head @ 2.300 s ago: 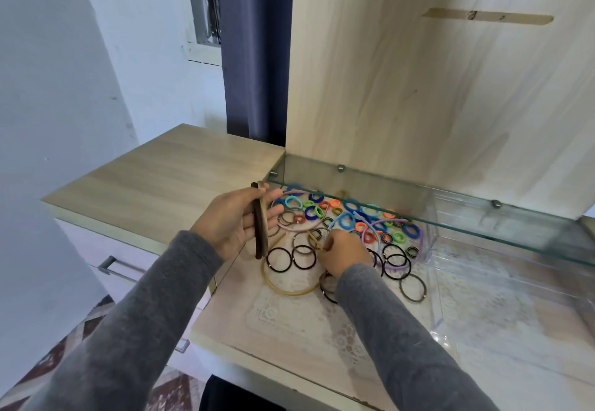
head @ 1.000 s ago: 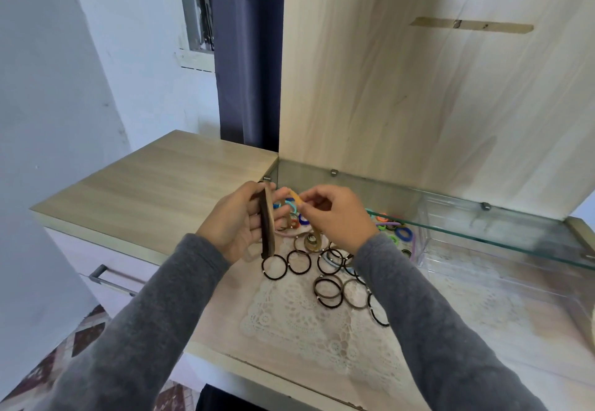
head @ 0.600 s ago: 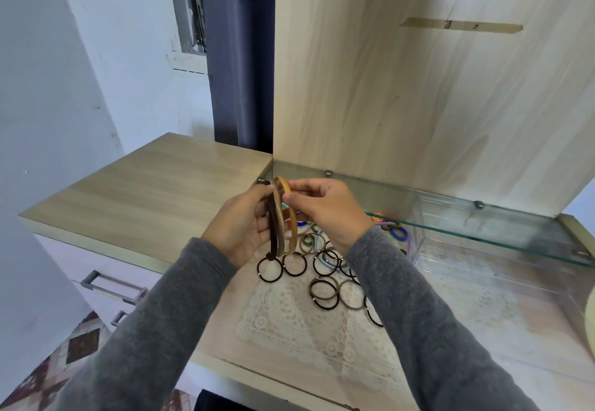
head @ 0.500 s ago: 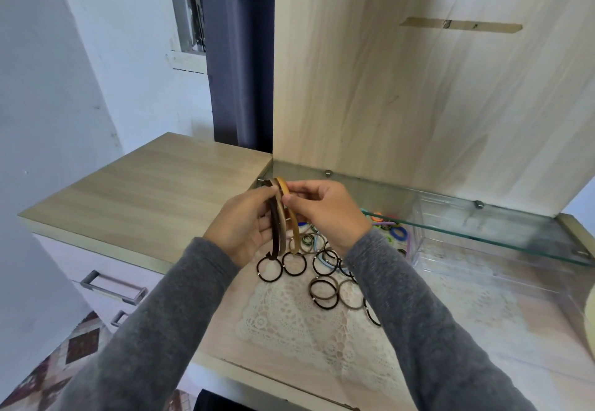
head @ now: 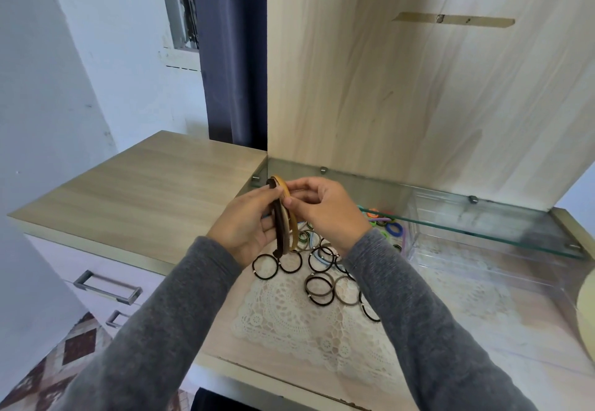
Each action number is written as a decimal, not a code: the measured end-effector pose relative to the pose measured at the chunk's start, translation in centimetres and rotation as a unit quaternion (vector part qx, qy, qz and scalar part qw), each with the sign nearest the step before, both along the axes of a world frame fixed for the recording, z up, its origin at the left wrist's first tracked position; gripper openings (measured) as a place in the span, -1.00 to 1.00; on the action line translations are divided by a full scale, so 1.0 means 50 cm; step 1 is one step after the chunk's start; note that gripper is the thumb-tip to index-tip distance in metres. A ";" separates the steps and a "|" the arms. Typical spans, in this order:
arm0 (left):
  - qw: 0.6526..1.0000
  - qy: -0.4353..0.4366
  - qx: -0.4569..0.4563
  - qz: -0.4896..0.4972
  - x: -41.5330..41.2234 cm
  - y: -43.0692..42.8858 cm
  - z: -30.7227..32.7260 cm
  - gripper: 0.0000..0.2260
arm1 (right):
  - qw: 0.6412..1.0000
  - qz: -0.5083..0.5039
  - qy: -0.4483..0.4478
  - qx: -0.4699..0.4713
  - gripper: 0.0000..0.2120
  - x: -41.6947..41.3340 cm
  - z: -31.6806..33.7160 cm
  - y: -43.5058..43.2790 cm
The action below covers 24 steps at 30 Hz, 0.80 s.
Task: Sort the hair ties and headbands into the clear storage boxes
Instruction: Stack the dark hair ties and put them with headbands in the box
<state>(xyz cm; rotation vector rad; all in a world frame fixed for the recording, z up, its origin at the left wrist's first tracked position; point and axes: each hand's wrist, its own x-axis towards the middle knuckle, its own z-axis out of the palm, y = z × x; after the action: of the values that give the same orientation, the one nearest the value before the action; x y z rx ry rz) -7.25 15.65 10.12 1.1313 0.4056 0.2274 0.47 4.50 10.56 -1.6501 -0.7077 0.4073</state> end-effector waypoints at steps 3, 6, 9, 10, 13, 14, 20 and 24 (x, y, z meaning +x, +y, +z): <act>1.000 0.006 -0.020 0.002 0.002 -0.003 0.002 -0.77 | 1.000 0.009 0.013 -0.003 -0.79 0.004 -0.001 -0.003; 0.999 0.008 -0.042 0.002 0.005 -0.007 0.005 -0.74 | 0.999 0.015 0.033 -0.005 -0.71 0.008 0.002 -0.005; 0.998 0.012 -0.066 -0.006 0.005 -0.013 0.008 -0.65 | 0.999 0.024 0.044 -0.010 -0.65 0.011 0.001 -0.009; 0.997 0.011 -0.076 -0.008 0.005 -0.015 0.008 -0.63 | 0.999 0.028 0.046 -0.010 -0.64 0.012 0.000 -0.010; 0.996 0.007 -0.093 -0.008 0.005 -0.016 0.006 -0.55 | 0.999 0.038 0.031 -0.018 -0.62 0.013 0.002 -0.016; 0.996 0.006 -0.093 -0.009 0.005 -0.019 0.007 -0.54 | 0.999 0.039 0.025 -0.020 -0.61 0.014 0.004 -0.019; 0.995 -0.007 -0.094 -0.036 0.019 -0.033 0.000 -0.50 | 0.999 0.036 0.024 -0.016 -0.55 0.023 0.006 -0.039; 0.997 -0.006 -0.052 -0.059 0.033 -0.040 -0.009 -0.48 | 0.999 0.030 0.042 -0.010 -0.55 0.029 0.014 -0.063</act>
<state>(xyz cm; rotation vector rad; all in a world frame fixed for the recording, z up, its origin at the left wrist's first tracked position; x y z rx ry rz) -5.62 13.66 9.69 1.0473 0.3346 0.1083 1.89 1.35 11.25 -1.6242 -0.6938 0.5251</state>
